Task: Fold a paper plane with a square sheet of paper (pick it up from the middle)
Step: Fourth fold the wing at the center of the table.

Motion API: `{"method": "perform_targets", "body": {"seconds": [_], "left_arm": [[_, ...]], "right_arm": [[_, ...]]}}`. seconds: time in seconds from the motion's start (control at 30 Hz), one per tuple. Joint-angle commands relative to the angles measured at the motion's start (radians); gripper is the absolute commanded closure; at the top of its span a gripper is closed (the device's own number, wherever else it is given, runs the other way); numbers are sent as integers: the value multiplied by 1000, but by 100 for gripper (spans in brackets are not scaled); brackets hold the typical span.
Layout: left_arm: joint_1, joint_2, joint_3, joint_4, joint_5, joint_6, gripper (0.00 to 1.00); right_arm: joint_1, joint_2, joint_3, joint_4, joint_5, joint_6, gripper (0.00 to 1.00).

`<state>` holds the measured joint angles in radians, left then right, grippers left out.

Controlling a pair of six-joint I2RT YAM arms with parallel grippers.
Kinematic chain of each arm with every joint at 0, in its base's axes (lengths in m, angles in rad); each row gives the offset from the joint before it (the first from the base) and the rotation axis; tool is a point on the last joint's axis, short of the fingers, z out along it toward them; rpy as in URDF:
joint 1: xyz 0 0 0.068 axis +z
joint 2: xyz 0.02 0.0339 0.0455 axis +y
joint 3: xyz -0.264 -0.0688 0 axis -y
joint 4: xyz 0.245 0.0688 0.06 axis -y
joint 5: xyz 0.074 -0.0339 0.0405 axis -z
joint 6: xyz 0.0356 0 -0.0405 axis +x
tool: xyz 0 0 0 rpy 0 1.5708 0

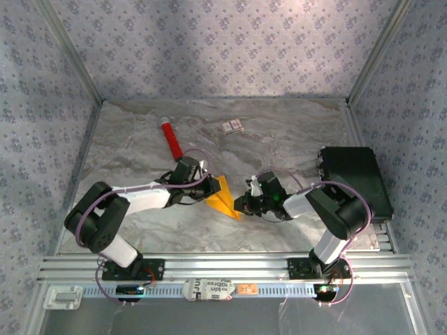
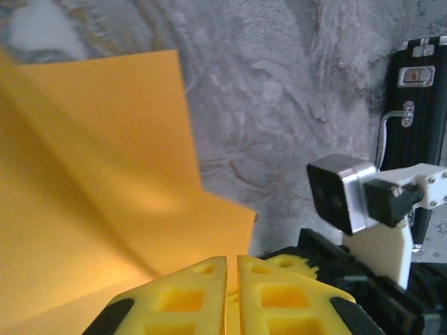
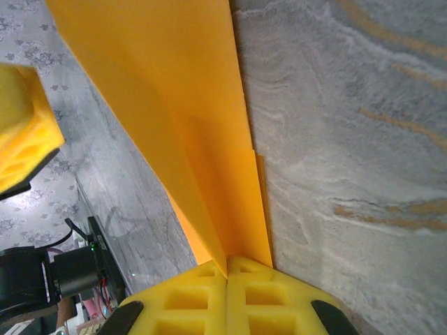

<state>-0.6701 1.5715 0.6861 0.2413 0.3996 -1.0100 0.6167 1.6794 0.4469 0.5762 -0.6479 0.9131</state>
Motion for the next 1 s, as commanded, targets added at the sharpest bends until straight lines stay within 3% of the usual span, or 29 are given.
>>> {"method": "perform_targets", "body": {"seconds": [0.0, 0.33, 0.97], "left_arm": [[-9, 57, 38, 38, 54, 28, 89], [-16, 196, 97, 30, 19, 36, 90], [-16, 251, 117, -6, 23, 61, 91]], "right_arm": [[-2, 46, -31, -51, 26, 15, 96], [-9, 65, -35, -43, 16, 22, 96], [-14, 41, -19, -77, 12, 10, 93]]}}
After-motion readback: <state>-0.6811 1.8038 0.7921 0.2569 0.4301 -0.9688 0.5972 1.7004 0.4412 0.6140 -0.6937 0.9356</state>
